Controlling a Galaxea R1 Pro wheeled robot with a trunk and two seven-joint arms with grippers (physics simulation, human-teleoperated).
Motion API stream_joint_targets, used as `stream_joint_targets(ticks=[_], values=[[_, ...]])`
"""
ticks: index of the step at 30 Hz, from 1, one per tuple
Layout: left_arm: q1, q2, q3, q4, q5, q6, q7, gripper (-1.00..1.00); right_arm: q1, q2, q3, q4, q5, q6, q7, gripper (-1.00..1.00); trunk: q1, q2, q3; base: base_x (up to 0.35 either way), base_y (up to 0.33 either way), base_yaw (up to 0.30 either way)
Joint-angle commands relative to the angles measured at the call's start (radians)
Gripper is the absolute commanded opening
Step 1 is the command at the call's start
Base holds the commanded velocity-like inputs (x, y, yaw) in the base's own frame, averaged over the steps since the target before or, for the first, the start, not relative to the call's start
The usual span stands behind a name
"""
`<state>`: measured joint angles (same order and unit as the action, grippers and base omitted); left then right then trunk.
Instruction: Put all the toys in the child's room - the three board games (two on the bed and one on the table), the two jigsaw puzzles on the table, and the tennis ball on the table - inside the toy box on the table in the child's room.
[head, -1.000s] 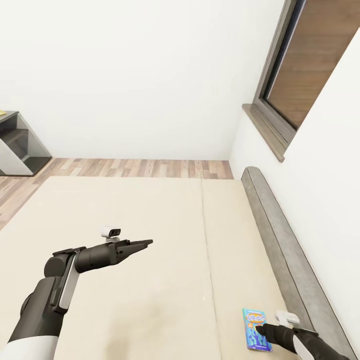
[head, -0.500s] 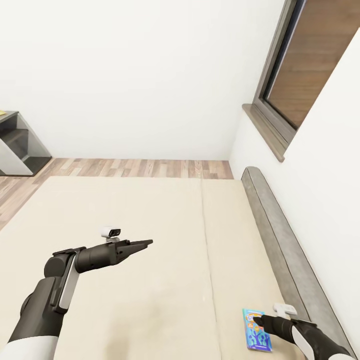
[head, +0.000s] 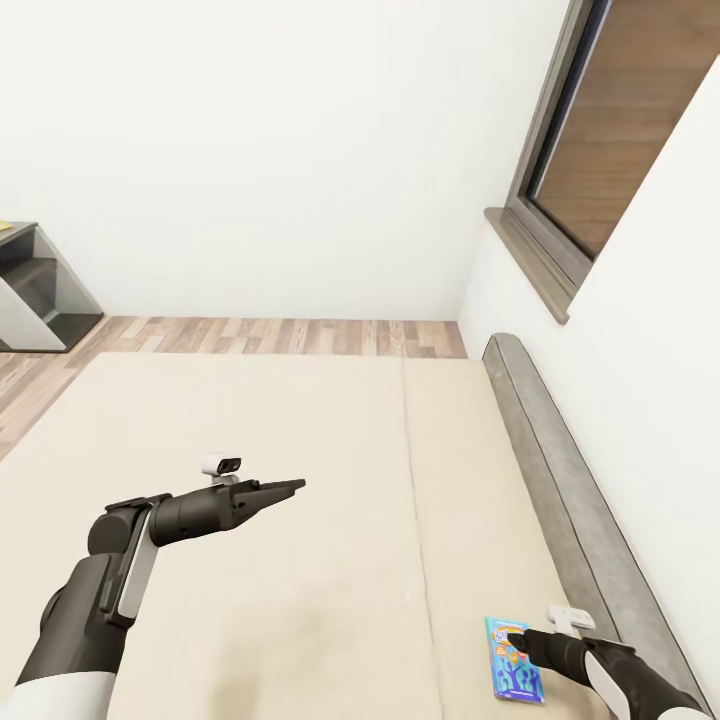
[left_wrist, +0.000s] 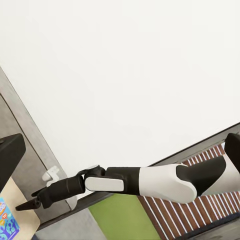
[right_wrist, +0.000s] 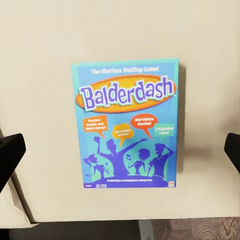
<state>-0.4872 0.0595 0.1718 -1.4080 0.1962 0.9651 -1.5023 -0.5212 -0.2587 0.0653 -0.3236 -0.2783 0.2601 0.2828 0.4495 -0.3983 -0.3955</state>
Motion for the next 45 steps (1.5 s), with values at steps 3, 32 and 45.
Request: stream_joint_targets(ticks=[3,32,45], values=[[-0.001,0.000,0.000,0.000,0.000,0.011,-0.003,1.00,0.000,-0.002,0.007,-0.001,-0.010,0.005,0.002,1.00,0.001,-0.002,-0.002,0.000,0.000,0.000],[0.000,0.000,0.000,0.000,0.000,0.011,-0.004,1.00,0.000,0.003,0.007,-0.002,-0.009,0.006,0.004,1.00,0.001,-0.002,-0.026,0.000,0.000,0.000],[0.000,0.000,0.001,0.000,0.000,0.011,-0.004,1.00,0.000,0.010,0.007,-0.002,-0.009,0.007,0.003,1.00,0.001,-0.002,-0.047,0.000,0.000,0.000]])
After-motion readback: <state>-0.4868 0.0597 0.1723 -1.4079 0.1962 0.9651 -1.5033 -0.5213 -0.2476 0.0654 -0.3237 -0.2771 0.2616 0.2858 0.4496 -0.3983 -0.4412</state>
